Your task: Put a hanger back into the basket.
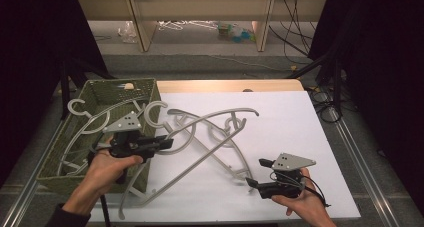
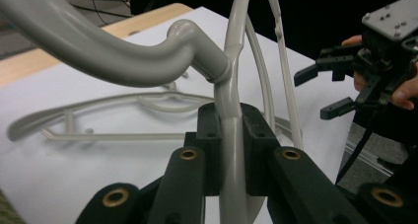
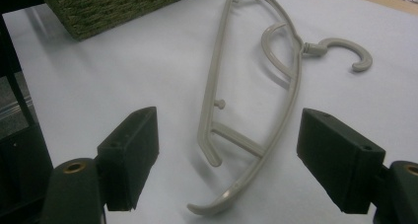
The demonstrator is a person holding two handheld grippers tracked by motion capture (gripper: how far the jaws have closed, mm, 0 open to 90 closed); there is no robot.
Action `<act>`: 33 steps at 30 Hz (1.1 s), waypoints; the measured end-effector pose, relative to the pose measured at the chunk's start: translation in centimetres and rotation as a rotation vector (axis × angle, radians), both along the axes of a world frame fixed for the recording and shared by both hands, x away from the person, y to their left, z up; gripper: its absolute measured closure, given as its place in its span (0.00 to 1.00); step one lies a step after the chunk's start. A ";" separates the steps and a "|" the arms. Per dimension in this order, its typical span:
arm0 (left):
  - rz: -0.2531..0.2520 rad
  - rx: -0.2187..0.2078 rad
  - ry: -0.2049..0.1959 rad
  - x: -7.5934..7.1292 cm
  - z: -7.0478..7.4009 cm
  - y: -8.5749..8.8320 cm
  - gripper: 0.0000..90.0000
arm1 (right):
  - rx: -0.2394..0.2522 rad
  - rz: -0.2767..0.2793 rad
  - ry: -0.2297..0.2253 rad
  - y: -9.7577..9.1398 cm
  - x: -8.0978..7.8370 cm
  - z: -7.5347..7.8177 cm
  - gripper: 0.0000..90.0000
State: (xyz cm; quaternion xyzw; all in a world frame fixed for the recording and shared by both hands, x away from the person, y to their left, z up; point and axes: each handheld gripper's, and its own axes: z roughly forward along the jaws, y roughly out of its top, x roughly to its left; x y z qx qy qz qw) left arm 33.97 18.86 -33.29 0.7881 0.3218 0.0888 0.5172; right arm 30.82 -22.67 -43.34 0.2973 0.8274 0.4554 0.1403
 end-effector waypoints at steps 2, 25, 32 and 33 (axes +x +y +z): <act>0.024 0.018 -0.023 0.3 1.4 0.9 0.89 | 0.000 0.000 0.006 0.0 0.0 0.0 0.28; 0.240 0.068 -0.016 4.7 4.4 8.8 0.89 | -0.004 0.013 0.024 0.3 0.1 -0.4 0.28; 0.315 0.099 -0.024 6.5 3.7 11.4 0.89 | -0.003 0.012 0.030 0.3 0.1 -0.4 0.28; 0.331 0.100 -0.021 6.6 3.6 11.7 0.89 | -0.005 0.014 0.025 0.3 0.1 -0.4 0.28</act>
